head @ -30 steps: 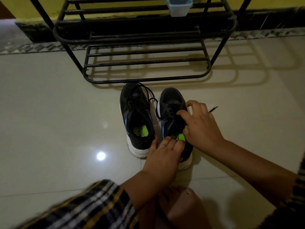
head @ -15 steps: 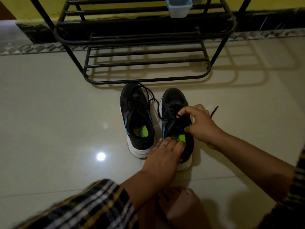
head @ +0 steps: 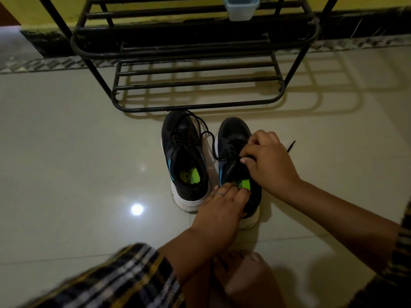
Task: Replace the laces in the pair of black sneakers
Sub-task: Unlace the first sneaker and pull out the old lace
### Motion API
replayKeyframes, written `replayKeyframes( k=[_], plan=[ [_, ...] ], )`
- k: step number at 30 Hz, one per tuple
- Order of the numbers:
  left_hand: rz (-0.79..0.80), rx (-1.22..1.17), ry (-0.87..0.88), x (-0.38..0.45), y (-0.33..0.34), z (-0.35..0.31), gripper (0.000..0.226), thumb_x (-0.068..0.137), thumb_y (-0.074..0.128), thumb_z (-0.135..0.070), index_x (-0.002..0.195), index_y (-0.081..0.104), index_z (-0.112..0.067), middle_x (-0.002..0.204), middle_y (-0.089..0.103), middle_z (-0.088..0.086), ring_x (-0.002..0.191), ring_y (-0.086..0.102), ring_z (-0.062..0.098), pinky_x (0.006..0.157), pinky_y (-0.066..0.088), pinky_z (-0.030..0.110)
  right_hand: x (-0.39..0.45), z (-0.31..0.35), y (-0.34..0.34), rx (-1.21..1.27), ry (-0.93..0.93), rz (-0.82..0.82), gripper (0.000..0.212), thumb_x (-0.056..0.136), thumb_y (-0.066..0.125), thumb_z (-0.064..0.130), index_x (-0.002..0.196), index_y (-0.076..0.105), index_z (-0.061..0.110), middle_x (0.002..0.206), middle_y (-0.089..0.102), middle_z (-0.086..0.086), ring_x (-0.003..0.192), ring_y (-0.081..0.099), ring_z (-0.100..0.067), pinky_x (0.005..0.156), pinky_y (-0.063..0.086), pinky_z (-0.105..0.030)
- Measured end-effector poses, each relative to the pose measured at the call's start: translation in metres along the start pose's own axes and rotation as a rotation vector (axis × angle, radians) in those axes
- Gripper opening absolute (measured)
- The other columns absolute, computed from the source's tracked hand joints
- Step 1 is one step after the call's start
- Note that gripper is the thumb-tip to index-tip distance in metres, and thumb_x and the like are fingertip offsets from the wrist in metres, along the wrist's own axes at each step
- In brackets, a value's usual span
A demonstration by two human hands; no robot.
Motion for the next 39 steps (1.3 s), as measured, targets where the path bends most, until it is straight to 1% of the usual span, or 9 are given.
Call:
replayKeyframes(
  k=[4, 8, 12, 15, 19, 27, 34, 37, 39],
  plan=[
    [0.016, -0.038, -0.008, 0.000, 0.001, 0.002, 0.043, 0.074, 0.069, -0.015, 0.112, 0.047, -0.015, 0.109, 0.063, 0.008, 0.115, 0.056, 0.030, 0.088, 0.052, 0.039, -0.001, -0.015, 0.010, 0.949, 0.628, 0.119, 0.010, 0.089, 0.060, 0.009, 0.081, 0.065, 0.014, 0.087, 0.065, 0.004, 0.085, 0.058, -0.009, 0.070, 0.046, -0.023],
    [0.031, -0.079, -0.013, 0.000, 0.001, 0.002, 0.037, 0.080, 0.061, -0.013, 0.114, 0.046, -0.014, 0.113, 0.061, 0.010, 0.120, 0.053, 0.031, 0.090, 0.052, 0.041, 0.005, -0.008, 0.000, 0.161, 0.174, 0.131, 0.026, 0.084, 0.067, 0.018, 0.110, 0.065, 0.019, 0.104, 0.049, 0.000, 0.102, 0.046, -0.015, 0.092, 0.044, -0.030],
    [0.007, -0.068, -0.008, 0.000, -0.001, 0.002, 0.030, 0.083, 0.048, -0.019, 0.113, 0.045, -0.015, 0.112, 0.062, 0.009, 0.118, 0.054, 0.030, 0.088, 0.053, 0.037, 0.000, 0.001, 0.005, -0.269, -0.105, 0.094, 0.025, 0.082, 0.066, 0.022, 0.107, 0.066, 0.015, 0.107, 0.051, -0.008, 0.102, 0.046, -0.027, 0.081, 0.045, -0.040],
    [0.030, -0.076, -0.008, 0.000, 0.002, 0.002, 0.040, 0.078, 0.064, -0.012, 0.113, 0.043, -0.015, 0.113, 0.061, 0.010, 0.118, 0.054, 0.031, 0.089, 0.052, 0.040, 0.000, 0.003, 0.003, -0.165, -0.116, -0.013, 0.010, 0.077, 0.073, 0.015, 0.086, 0.071, 0.011, 0.092, 0.056, -0.007, 0.089, 0.052, -0.026, 0.073, 0.045, -0.036],
    [0.033, -0.082, -0.008, 0.001, 0.003, 0.002, 0.044, 0.077, 0.067, -0.011, 0.113, 0.042, -0.016, 0.112, 0.062, 0.011, 0.118, 0.054, 0.032, 0.088, 0.053, 0.040, 0.010, -0.015, -0.005, 0.728, 0.383, 0.002, 0.011, 0.085, 0.066, 0.009, 0.076, 0.064, 0.014, 0.075, 0.058, 0.003, 0.067, 0.053, -0.005, 0.061, 0.042, -0.013],
    [0.028, -0.078, -0.020, 0.000, 0.001, 0.003, 0.034, 0.082, 0.058, -0.017, 0.115, 0.049, -0.015, 0.115, 0.061, 0.009, 0.120, 0.053, 0.030, 0.090, 0.052, 0.038, -0.002, -0.001, 0.007, -0.071, 0.014, 0.114, 0.026, 0.086, 0.064, 0.025, 0.111, 0.063, 0.018, 0.112, 0.045, -0.001, 0.106, 0.047, -0.019, 0.080, 0.043, -0.027],
    [-0.006, -0.043, 0.000, 0.001, -0.002, 0.002, 0.036, 0.081, 0.034, -0.028, 0.111, 0.049, -0.016, 0.111, 0.063, 0.006, 0.116, 0.056, 0.027, 0.087, 0.053, 0.034, -0.002, 0.008, 0.007, -0.298, -0.182, 0.108, 0.018, 0.083, 0.069, 0.023, 0.092, 0.067, 0.007, 0.100, 0.051, -0.011, 0.093, 0.050, -0.029, 0.062, 0.046, -0.035],
    [0.023, -0.059, -0.014, 0.000, 0.001, 0.004, 0.035, 0.083, 0.034, -0.028, 0.113, 0.046, -0.016, 0.112, 0.062, 0.007, 0.119, 0.054, 0.029, 0.090, 0.052, 0.036, 0.002, 0.007, 0.008, -0.212, -0.140, 0.127, 0.014, 0.089, 0.062, 0.022, 0.087, 0.064, 0.008, 0.096, 0.051, -0.008, 0.092, 0.048, -0.024, 0.069, 0.044, -0.035],
    [0.034, -0.065, -0.012, 0.000, 0.002, 0.004, 0.030, 0.084, 0.044, -0.022, 0.113, 0.046, -0.014, 0.112, 0.061, 0.009, 0.120, 0.053, 0.030, 0.091, 0.051, 0.038, 0.009, 0.003, 0.000, 0.206, 0.112, 0.139, 0.019, 0.094, 0.054, 0.023, 0.083, 0.063, 0.011, 0.088, 0.055, -0.004, 0.084, 0.052, -0.017, 0.072, 0.043, -0.031]
  ],
)
Point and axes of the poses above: each hand's wrist, its own x-axis towards the middle knuckle, its own y-axis out of the palm, z = x × y, the point moved 7 cm from there along x, towards the middle knuckle
